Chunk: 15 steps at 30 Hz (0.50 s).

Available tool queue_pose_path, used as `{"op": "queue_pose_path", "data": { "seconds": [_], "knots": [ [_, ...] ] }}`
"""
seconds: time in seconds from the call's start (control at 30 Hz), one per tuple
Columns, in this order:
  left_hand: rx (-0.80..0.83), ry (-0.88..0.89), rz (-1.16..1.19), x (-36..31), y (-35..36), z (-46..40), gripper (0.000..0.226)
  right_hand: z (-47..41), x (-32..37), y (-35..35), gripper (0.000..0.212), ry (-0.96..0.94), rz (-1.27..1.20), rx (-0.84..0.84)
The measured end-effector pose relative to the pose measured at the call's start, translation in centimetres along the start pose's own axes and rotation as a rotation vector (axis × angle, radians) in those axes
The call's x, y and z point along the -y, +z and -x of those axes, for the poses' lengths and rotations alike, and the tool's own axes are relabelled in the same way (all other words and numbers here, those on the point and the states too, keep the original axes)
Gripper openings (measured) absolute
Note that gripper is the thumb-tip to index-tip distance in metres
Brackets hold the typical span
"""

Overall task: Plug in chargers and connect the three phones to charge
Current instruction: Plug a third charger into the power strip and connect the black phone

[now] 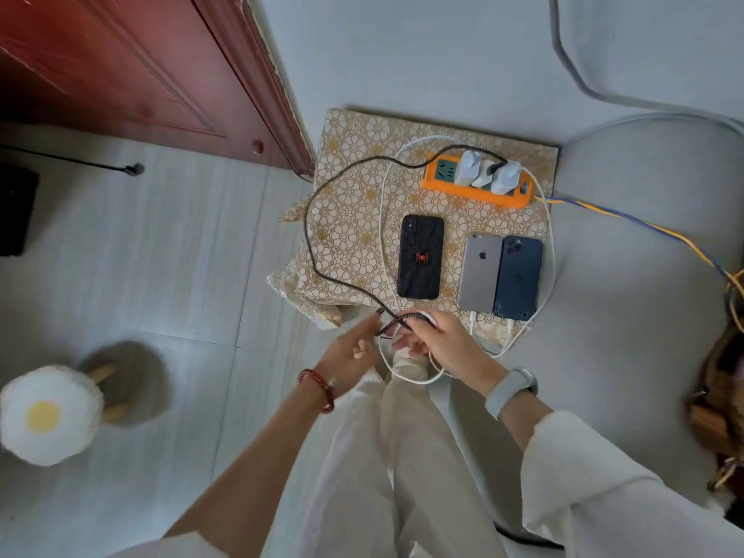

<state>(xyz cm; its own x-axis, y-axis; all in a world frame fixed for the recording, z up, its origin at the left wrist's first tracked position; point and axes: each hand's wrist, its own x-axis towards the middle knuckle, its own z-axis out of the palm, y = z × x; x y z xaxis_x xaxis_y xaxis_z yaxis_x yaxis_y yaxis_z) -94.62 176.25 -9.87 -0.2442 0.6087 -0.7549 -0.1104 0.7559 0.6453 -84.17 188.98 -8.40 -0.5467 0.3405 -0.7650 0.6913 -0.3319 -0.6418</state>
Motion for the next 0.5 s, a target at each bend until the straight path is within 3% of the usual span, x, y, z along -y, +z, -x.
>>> {"op": "queue_pose_path", "data": {
  "seconds": [0.1, 0.17, 0.23, 0.3, 0.37, 0.43, 0.5],
  "knots": [
    [-0.077, 0.018, -0.24, 0.3, 1.6, -0.7, 0.027, -0.2, 0.4, -1.0, 0.023, -0.094, 0.133, -0.037],
    [-0.216, 0.038, -0.208, 0.0, 1.3, -1.0, 0.018, -0.2, 0.2, -1.8, 0.026, -0.133, 0.268, -0.071],
    [-0.272, 0.051, -0.149, -0.4, 0.7, -0.9, 0.018, -0.3, -0.4, -2.9, 0.042, -0.129, 0.418, -0.123],
    [-0.267, 0.015, 0.002, -0.9, -0.2, -0.5, 0.019, -0.4, -1.1, -3.6, 0.062, -0.116, 0.584, -0.193],
    [-0.259, -0.066, 0.243, -1.5, -1.0, 0.2, 0.02, 0.0, -1.4, -3.4, 0.068, -0.174, 0.745, -0.295],
    [-0.24, -0.115, 0.493, -2.3, -1.8, 0.8, 0.021, 0.8, -1.5, -2.6, 0.053, -0.36, 0.747, -0.377],
    [-0.227, -0.106, 0.685, -3.0, -2.6, 1.1, 0.023, 1.6, -1.6, -1.3, 0.039, -0.489, 0.643, -0.249]
  ]
}}
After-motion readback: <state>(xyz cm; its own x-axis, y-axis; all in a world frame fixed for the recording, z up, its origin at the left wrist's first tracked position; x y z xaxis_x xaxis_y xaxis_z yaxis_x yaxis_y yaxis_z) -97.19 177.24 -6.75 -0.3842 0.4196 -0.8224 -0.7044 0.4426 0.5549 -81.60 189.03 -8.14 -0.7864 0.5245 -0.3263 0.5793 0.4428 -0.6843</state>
